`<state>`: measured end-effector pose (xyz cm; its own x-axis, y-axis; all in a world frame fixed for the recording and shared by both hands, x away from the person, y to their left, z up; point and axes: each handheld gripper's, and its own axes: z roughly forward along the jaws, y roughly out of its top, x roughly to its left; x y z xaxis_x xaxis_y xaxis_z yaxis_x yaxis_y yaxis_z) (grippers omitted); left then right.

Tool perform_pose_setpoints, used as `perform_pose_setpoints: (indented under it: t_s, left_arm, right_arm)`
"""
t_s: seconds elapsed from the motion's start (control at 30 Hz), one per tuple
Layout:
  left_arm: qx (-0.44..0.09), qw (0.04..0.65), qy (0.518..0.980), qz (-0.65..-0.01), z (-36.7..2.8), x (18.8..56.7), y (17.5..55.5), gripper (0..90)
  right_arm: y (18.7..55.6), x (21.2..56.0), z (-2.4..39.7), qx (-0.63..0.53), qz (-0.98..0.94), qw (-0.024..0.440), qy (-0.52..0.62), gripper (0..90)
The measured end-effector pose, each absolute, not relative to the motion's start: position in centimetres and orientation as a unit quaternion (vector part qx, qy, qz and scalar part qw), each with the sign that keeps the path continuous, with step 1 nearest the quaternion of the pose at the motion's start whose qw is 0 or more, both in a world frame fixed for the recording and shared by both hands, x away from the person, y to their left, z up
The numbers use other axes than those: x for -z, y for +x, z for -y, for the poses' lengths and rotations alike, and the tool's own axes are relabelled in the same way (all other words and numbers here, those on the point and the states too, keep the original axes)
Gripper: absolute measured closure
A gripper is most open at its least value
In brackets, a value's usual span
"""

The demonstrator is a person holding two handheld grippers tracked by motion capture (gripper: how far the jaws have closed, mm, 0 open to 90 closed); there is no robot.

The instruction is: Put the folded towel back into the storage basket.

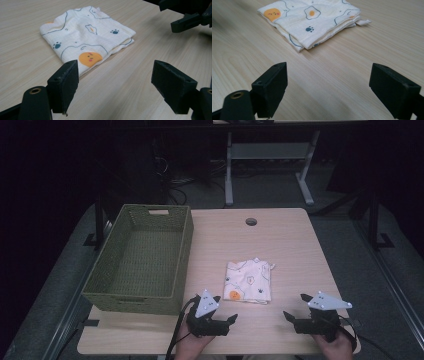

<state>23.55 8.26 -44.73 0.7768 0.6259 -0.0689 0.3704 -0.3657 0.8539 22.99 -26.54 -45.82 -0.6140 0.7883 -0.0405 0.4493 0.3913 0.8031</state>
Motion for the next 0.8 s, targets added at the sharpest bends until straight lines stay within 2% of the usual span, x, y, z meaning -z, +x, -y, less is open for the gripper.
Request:
perform_pose_setpoints:
  t_s: [0.5,0.8]
  left_arm:
    - [-0.141,0.466,0.820,-0.301,-7.9,44.7,23.8,20.1]
    - [-0.129,0.452,0.827,-0.308,-5.6,44.3,26.6,19.2]
  right_arm:
    - [22.8,45.6,26.2,-0.395,-0.806,0.214,0.386,14.8]
    - [22.8,45.7,26.7,-0.398,-0.801,0.214,0.393,14.8]
